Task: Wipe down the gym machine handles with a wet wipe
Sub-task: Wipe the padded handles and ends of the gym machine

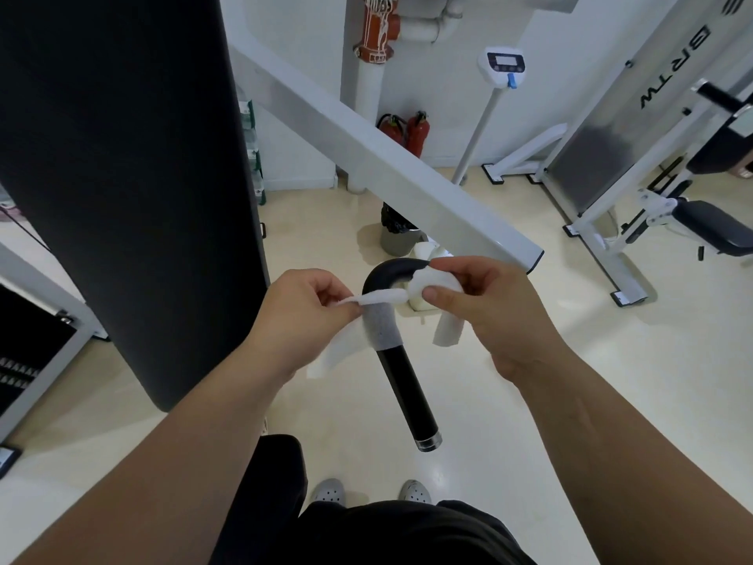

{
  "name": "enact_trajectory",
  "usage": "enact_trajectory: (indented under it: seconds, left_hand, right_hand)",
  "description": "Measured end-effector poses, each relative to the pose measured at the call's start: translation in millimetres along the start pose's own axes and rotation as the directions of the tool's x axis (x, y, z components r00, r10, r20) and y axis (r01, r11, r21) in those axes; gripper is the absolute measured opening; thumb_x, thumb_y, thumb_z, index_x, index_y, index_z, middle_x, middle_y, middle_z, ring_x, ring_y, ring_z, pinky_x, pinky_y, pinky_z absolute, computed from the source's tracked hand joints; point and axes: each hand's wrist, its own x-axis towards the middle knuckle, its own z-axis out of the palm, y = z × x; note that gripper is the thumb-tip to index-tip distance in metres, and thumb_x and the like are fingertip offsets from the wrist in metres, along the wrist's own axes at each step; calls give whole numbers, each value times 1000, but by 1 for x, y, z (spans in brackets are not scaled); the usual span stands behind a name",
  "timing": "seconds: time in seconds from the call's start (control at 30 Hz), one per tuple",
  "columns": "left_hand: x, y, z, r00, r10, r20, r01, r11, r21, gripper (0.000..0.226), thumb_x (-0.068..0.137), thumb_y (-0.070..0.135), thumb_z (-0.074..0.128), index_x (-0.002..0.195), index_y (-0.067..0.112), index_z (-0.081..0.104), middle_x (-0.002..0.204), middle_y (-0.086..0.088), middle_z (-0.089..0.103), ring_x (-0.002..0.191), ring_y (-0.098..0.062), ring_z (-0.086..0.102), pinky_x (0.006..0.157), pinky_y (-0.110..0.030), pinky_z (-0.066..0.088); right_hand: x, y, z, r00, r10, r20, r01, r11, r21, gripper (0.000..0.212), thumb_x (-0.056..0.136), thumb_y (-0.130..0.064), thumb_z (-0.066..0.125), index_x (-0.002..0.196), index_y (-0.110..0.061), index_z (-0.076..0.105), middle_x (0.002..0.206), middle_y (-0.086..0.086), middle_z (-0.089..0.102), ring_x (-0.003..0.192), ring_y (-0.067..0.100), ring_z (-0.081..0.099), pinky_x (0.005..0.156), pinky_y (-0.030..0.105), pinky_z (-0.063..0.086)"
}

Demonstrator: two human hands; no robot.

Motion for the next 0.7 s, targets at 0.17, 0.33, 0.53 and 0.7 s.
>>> enact_trajectory:
  seconds: [0.17, 0.33, 0.53, 0.7]
  left_hand:
    - [-4, 3, -3, 991, -14, -134, 13, 1000, -10, 17, 78, 20, 76, 66, 12, 67, 48, 12, 53, 44, -8, 43, 49, -24, 41]
    - [-1, -2, -11, 991, -14, -134, 18, 999, 27, 13, 75, 10, 68, 68, 4, 59, 56, 0, 52, 50, -13, 43, 49, -28, 40]
    - [-1, -18, -27, 968, -165, -186, 153, 985, -79, 10, 76, 7, 63, 78, 16, 67, 59, 3, 65, 47, -8, 57, 53, -26, 47]
    - [-1, -18, -32, 958, -281, -62, 254, 927, -275, 13, 84, 7, 62, 84, 5, 75, 77, -13, 72, 61, -22, 65, 67, -33, 54]
  right_hand:
    - [-12, -19, 16, 987, -44, 152, 34, 997, 69, 28, 70, -7, 85, 97, -13, 77, 95, 4, 78, 91, 18, 71, 90, 31, 56]
    - [-13, -16, 28, 978, 7, 209, -37, 989, 142, 15, 79, -19, 77, 91, -10, 79, 98, 9, 77, 95, 20, 70, 94, 36, 52]
    - [-13, -7, 32, 997, -22, 78, 37, 978, -207, 25, 86, -5, 69, 102, -24, 75, 89, -7, 75, 86, 6, 67, 83, 22, 52]
    - [-17, -15, 38, 974, -219, 56, 226, 930, -289, 31, 84, -10, 75, 111, -26, 72, 82, -10, 66, 73, 9, 61, 75, 15, 48]
